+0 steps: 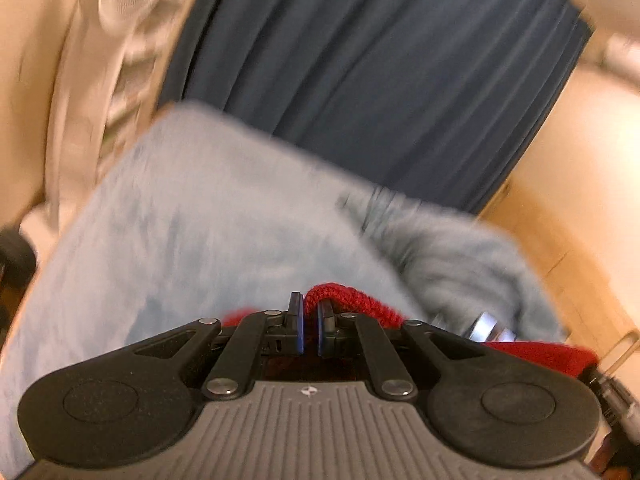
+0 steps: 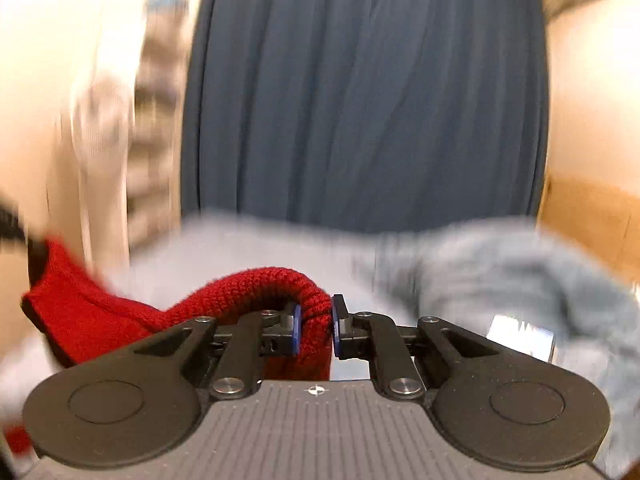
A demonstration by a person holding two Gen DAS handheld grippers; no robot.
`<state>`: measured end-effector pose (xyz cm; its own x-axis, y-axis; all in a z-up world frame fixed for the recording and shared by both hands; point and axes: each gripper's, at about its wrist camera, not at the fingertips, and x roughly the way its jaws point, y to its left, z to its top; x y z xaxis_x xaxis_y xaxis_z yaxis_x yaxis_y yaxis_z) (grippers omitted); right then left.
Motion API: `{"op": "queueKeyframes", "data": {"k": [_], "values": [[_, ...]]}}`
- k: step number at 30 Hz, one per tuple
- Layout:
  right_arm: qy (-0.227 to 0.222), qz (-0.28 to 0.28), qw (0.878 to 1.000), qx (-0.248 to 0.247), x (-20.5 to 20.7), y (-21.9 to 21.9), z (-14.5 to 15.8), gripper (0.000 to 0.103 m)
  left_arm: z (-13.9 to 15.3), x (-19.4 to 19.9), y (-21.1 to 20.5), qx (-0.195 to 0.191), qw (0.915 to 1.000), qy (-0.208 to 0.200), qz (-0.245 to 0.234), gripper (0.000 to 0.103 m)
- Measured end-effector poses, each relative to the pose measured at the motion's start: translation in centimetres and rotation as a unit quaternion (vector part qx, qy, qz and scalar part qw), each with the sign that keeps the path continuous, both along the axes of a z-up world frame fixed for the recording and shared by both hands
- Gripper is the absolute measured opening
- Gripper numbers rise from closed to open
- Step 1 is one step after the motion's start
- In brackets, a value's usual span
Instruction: Fold small clothes
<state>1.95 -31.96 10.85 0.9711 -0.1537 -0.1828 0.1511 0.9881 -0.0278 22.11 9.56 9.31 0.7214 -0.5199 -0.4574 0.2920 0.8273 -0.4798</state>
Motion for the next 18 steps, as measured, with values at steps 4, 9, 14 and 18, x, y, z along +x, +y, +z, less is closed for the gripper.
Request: {"op": "queueKeyframes", "data": {"k": [4, 9, 14, 18], "values": [[-0.118, 0.034, 0.992, -0.012, -4.3, 0.3, 7.6, 0.014, 7.5, -4.9, 3.3, -0.038, 0.9951, -0.09, 0.01, 0.005], [-0.205, 0.087, 0.974, -0.047, -8.8, 0.7, 13.8, 0.014, 14.7, -10.3, 6.4, -0.061, 0.9814, -0.18, 0.029, 0.005], [-0.227, 0.112, 0.965, -0.064, -7.9, -1.0, 16.7, 0.014, 16.9, -9.8, 6.5, -0.041, 0.9804, -0.191, 0.026, 0.005], [-0.183, 0.12, 0.975, -0.04, -1.2, -2.8, 16.6, 0.014, 14.9, -4.0, 4.9, -0.019, 0.9867, -0.156, 0.039, 0.005]]}}
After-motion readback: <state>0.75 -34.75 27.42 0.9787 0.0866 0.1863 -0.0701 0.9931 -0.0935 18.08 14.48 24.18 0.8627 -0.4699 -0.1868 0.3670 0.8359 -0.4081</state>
